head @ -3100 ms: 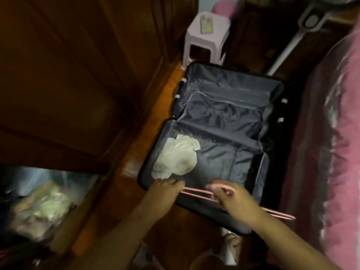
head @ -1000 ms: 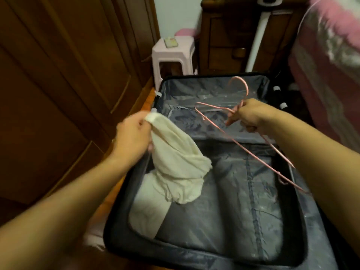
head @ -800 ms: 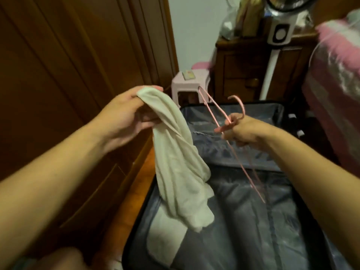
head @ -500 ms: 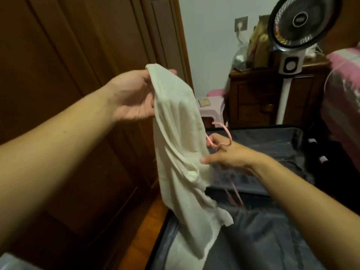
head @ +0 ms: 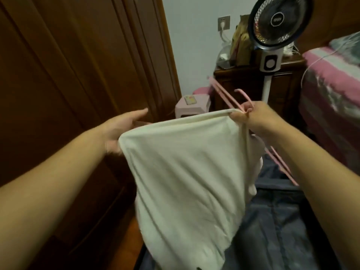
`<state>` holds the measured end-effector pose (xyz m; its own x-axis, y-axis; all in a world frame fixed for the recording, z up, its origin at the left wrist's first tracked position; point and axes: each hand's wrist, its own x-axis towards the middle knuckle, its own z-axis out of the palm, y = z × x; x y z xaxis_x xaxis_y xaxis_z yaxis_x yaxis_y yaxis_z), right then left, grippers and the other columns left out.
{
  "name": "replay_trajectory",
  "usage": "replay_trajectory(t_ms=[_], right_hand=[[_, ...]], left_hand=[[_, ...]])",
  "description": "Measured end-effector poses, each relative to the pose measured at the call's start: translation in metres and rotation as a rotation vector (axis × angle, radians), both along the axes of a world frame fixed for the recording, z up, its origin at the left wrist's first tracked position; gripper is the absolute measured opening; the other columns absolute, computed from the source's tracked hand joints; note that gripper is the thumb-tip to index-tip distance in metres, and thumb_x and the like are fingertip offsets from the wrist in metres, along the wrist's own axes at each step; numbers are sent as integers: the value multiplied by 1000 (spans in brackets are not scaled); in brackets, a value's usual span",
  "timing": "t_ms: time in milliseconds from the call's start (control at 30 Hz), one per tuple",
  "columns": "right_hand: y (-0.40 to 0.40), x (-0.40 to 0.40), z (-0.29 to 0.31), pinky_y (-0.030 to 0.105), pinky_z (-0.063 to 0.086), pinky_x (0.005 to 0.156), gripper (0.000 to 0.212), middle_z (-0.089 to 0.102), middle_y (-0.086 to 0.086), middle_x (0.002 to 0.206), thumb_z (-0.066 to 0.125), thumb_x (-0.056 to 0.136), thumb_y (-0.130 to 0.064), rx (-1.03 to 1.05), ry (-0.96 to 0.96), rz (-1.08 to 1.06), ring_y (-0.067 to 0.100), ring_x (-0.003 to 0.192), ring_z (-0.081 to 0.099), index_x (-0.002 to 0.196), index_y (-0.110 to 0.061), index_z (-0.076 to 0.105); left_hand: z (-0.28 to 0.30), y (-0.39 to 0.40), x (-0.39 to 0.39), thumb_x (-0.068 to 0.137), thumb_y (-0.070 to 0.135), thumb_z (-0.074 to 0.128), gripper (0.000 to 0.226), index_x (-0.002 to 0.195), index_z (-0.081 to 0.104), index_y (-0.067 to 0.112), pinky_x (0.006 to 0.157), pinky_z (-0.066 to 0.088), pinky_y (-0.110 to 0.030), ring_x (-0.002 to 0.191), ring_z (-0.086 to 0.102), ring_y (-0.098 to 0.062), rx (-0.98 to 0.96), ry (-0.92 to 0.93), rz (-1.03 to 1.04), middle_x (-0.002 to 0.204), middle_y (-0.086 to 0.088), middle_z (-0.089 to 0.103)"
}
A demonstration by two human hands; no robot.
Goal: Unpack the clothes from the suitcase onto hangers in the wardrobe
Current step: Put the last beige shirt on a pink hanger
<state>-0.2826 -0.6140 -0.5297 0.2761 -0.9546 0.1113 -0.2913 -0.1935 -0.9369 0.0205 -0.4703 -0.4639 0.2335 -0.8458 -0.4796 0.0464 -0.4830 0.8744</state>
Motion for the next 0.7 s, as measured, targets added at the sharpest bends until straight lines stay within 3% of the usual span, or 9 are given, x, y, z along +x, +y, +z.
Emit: replay_trajectory(t_ms=[67, 167, 233, 300, 433, 500, 567, 633, 700], right_hand=[[0, -3, -11, 36, 53, 73, 18, 70, 12, 88, 74, 87, -30, 61, 0, -7, 22, 84, 65, 92, -13, 71], [-7, -22, -26, 36, 53, 69, 13, 72, 11, 82, 80, 82, -19, 153, 4, 145, 26, 79, 67, 84, -11, 71], [-7, -40, -39, 33, 50, 63, 13, 65, 12, 78, 80, 79, -9, 260, 97, 346, 25, 70, 60, 82, -9, 68], [-3, -57, -57, 24, 41, 48, 17, 56, 11, 72, 79, 75, -2, 373, 339, 494, 16, 58, 50, 77, -13, 66], [9, -69, -101, 18, 34, 40, 11, 50, 12, 72, 73, 82, 2, 422, 696, 462, 5, 47, 42, 90, -5, 70], [18, -63, -118, 17, 31, 40, 10, 49, 4, 60, 70, 90, -9, 429, 651, 413, 6, 45, 40, 80, -7, 66], [25, -53, -132, 18, 31, 41, 25, 56, -1, 55, 60, 98, -25, 442, 575, 365, 9, 43, 39, 81, -7, 67], [32, -37, -140, 22, 34, 44, 27, 74, 6, 79, 53, 102, -28, 426, 464, 351, 19, 52, 39, 88, -8, 65], [36, -20, -137, 23, 38, 41, 11, 77, 1, 90, 55, 101, -10, 373, 357, 345, 20, 58, 44, 89, -11, 56]], left_hand=[[-20, -3, -13, 94, 29, 64, 44, 136, 60, 23, 89, 60, -41, 108, 71, -24, -95, -46, -64, 131, -8, 67], [-48, -4, -19, 101, 6, 57, 53, 147, 49, 32, 90, 59, -34, 103, 72, -12, -277, -437, -69, 127, 1, 69], [-65, 5, -12, 101, 2, 55, 55, 145, 50, 34, 91, 58, -28, 106, 70, -9, -356, -440, -115, 123, 8, 68], [-101, 25, -11, 97, -5, 57, 52, 136, 59, 30, 88, 57, -25, 112, 68, -11, -312, -327, -270, 129, 6, 68], [-201, 73, -20, 90, -12, 61, 62, 118, 68, 44, 95, 52, -21, 110, 61, 6, -119, -479, -426, 135, 13, 63], [-234, 91, -27, 90, -14, 58, 65, 123, 65, 42, 106, 50, -34, 121, 60, -4, -119, -407, -346, 133, 10, 65], [-248, 95, -37, 86, -20, 52, 77, 135, 55, 39, 102, 50, -23, 128, 56, -8, -103, -361, -367, 140, 12, 57], [-245, 93, -43, 78, -20, 50, 83, 137, 53, 38, 92, 52, -19, 126, 56, -10, -104, -288, -331, 137, 13, 55], [-232, 88, -41, 63, -10, 50, 81, 129, 64, 34, 90, 54, -29, 120, 61, -18, -125, -101, -208, 132, 1, 63]])
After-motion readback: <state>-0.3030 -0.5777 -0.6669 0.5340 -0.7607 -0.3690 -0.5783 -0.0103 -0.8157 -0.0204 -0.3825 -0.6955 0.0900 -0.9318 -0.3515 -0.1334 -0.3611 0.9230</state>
